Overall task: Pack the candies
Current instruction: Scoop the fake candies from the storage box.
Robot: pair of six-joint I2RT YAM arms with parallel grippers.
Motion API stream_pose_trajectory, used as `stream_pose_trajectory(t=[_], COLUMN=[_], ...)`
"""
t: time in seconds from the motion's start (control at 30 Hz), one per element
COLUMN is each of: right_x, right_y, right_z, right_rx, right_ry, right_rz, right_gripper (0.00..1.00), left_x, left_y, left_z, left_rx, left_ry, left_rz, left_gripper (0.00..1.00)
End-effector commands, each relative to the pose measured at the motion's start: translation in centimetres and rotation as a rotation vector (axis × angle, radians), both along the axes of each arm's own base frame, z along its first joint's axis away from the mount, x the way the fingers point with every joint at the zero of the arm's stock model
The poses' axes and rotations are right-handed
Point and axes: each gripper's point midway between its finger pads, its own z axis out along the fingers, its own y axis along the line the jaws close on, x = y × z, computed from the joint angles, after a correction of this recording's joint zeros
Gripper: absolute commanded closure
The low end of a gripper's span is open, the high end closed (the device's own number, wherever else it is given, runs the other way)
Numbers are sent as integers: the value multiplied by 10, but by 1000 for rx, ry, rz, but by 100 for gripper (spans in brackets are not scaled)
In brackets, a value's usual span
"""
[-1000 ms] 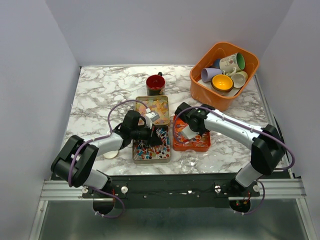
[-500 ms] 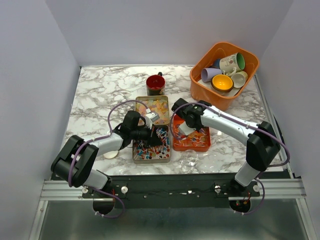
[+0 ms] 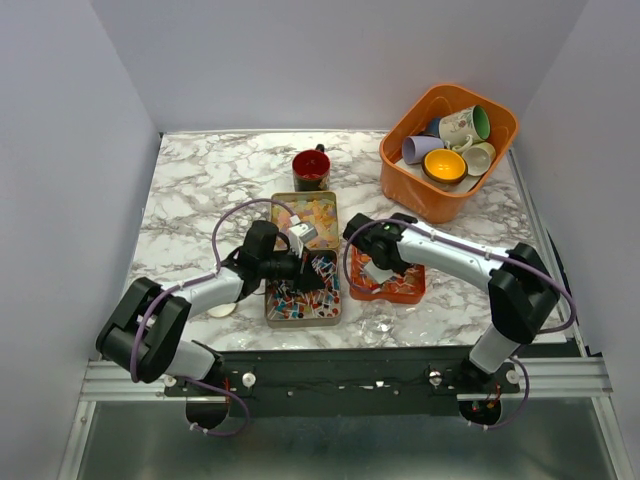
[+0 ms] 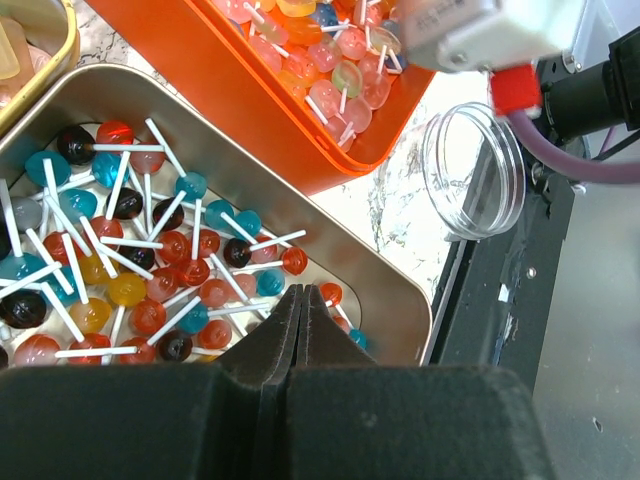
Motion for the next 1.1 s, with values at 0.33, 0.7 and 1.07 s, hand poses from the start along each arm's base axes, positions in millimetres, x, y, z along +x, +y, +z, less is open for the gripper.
stream_pose_trajectory(t=[0.33,0.7,1.07], right_x=[-66,-80,-89], right_y=[11,42,61], right_z=[-28,-61,-63], right_rx=[128,322,477], right_ry=[310,339,348], right_rz=[-168,-401,-476], right_gripper=[99,99,99], left_x=[-2,-3,-5], left_y=[-2,-4,2], left_z=[-14,-18,-18], left_rx=[9,-6,-13], left_ry=[10,33,9], left_rz=[-30,-16,38], left_gripper=[100,100,100])
